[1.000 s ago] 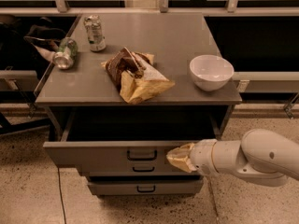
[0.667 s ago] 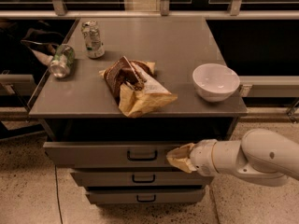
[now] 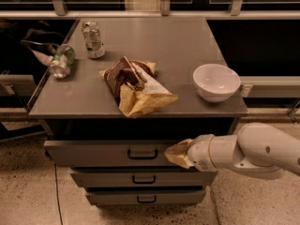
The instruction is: Close top drawer
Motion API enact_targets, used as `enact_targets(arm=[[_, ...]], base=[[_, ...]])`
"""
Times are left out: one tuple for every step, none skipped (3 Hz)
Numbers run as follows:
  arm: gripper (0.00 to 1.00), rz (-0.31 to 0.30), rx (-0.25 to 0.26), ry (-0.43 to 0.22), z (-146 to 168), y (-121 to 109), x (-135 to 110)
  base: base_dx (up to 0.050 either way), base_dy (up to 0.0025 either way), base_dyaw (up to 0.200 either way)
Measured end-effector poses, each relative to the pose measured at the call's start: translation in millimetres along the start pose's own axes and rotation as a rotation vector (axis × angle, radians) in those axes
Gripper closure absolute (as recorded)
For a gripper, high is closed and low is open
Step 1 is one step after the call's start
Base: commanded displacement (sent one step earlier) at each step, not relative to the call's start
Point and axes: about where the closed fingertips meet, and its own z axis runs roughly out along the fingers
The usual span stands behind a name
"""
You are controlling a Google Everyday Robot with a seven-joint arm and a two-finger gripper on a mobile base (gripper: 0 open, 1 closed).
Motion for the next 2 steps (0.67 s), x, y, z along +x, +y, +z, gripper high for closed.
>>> enact_targets(arm=[[1.0, -0.036, 0.013, 0.01, 4.1, -9.2, -18.2], [0.83, -0.062, 0.01, 0.021, 5.9, -13.6, -25.5]], base=[[0.0, 0.0, 0.0], [0.0, 0.0, 0.0]])
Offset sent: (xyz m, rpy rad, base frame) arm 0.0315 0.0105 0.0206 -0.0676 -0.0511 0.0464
